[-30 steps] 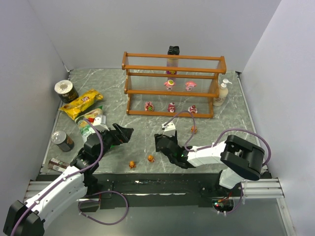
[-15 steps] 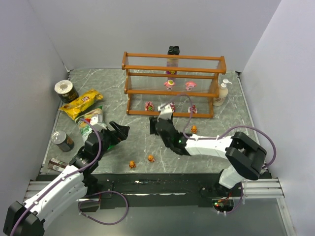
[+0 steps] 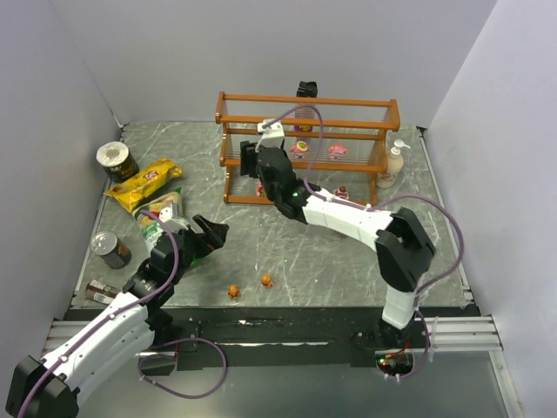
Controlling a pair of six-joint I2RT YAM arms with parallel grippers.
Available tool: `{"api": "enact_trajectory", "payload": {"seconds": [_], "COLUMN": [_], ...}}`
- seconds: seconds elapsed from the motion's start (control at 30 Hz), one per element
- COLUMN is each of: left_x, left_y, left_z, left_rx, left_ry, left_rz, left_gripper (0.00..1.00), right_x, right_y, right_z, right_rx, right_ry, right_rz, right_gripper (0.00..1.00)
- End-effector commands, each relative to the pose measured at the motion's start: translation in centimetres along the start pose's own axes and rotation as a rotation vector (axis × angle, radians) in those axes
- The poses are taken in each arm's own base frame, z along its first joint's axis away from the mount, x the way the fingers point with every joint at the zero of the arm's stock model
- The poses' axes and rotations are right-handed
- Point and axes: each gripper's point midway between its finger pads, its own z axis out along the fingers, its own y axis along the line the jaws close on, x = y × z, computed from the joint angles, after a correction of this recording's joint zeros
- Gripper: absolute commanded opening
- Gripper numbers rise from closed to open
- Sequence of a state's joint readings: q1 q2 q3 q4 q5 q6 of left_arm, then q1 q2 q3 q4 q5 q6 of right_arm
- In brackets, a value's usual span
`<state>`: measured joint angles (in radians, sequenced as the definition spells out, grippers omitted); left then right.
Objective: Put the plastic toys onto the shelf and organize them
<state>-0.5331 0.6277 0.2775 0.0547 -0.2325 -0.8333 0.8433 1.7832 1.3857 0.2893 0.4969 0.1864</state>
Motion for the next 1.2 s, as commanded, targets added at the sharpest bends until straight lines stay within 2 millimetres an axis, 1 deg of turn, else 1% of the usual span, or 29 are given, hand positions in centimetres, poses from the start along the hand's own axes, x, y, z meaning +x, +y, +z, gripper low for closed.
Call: {"api": "enact_trajectory", "payload": {"seconds": [0.0, 0.03, 0.07, 0.1, 0.13, 0.17, 0.23, 0.53, 0.7, 1.0, 1.17], "left_x": [-1.4, -1.3, -1.4, -1.4, -1.4, -1.4, -1.4, -1.3, -1.3, -1.1, -1.1], "left_y": [-1.9, -1.9, -1.9, -1.9, -1.9, -1.8, -1.8, -1.8, -1.7, -1.6, -1.5], "left_z": [0.0, 0.1, 0.1, 0.1, 0.1, 0.1, 0.0, 0.2, 0.3, 0.5, 0.5], "left_rx": [0.044, 0.045, 0.046, 0.044, 0.041, 0.04, 0.042, 0.038, 0.035, 0.028, 0.025], "left_ry": [-0.02, -0.017, -0.018, -0.018, -0.019, -0.02, -0.022, -0.015, -0.016, -0.009, -0.009], "left_rz": [-0.022, -0.021, -0.022, -0.021, -0.021, -0.021, -0.022, -0.017, -0.017, -0.011, -0.011], "left_gripper": [0.96, 0.96, 0.96, 0.96, 0.96, 0.96, 0.96, 0.96, 0.96, 0.96, 0.96], "right_x": [-1.6, -0.9, -1.6, -1.6, -1.0, -1.5, -1.3, -0.6, -0.1, 1.7, 2.1], "right_y": [0.2, 0.3, 0.5, 0.5, 0.4, 0.5, 0.5, -1.0, -1.3, -1.5, -1.7], "right_z": [2.2, 2.8, 3.1, 3.4, 3.9, 4.2, 4.8, 6.5, 7.0, 7.6, 7.9], "right_rx": [0.003, 0.008, 0.006, 0.009, 0.015, 0.015, 0.023, 0.066, 0.068, 0.073, 0.084], "right_ry": [-0.016, -0.005, -0.018, -0.018, -0.007, -0.011, -0.008, 0.01, 0.023, 0.072, 0.092], "right_rz": [-0.05, -0.061, -0.063, -0.066, -0.075, -0.074, -0.078, -0.102, -0.107, -0.104, -0.094], "right_gripper": [0.39, 0.39, 0.4, 0.4, 0.4, 0.4, 0.4, 0.4, 0.4, 0.41, 0.41]}}
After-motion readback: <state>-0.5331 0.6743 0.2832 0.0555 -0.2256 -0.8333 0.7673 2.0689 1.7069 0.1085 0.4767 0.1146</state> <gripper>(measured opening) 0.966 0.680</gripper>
